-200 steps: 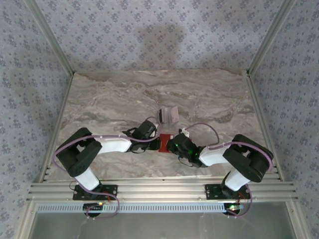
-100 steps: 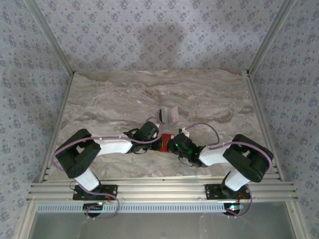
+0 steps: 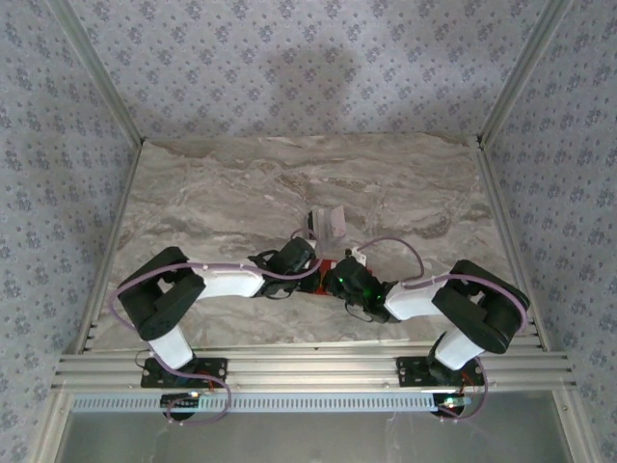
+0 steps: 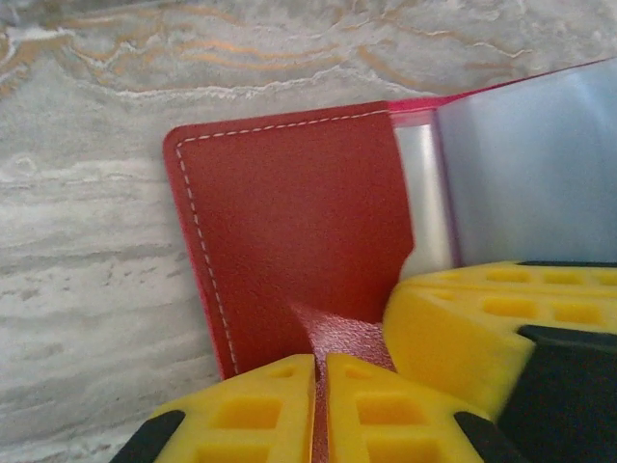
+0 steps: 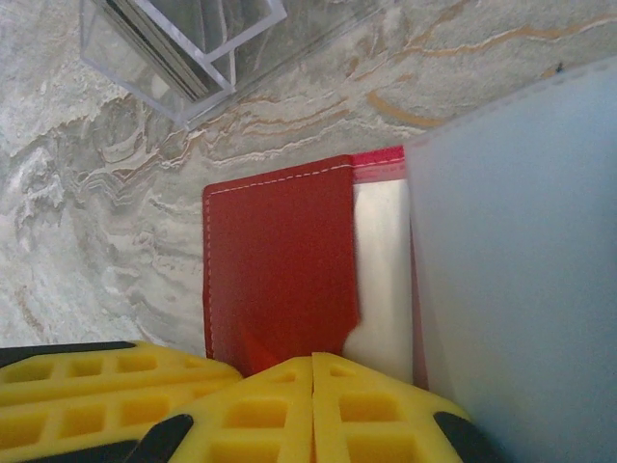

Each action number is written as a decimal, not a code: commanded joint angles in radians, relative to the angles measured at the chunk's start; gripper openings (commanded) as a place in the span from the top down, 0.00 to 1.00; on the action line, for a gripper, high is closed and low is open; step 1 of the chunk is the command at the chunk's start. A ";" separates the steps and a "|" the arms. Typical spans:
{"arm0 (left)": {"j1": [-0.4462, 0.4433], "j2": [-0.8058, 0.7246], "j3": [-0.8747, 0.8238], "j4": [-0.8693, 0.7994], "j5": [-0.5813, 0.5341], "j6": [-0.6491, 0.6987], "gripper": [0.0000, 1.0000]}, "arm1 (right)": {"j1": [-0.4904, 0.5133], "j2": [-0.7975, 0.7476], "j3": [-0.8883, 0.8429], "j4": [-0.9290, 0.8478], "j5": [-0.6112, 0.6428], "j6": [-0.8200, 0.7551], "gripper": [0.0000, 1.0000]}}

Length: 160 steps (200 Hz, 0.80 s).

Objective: Put the credit cards into the card holder
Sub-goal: Open the card holder at the bottom-center of the table.

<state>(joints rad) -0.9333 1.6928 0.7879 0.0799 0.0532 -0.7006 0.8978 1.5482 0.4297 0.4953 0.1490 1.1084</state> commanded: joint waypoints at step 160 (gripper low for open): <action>-0.002 0.006 -0.064 -0.064 -0.128 0.019 0.90 | -0.106 -0.084 0.302 -0.708 0.063 -0.353 0.61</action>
<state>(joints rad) -0.9390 1.6966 0.7620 0.1349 -0.0166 -0.7006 0.8047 1.4231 0.6937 -0.0937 0.1574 0.8158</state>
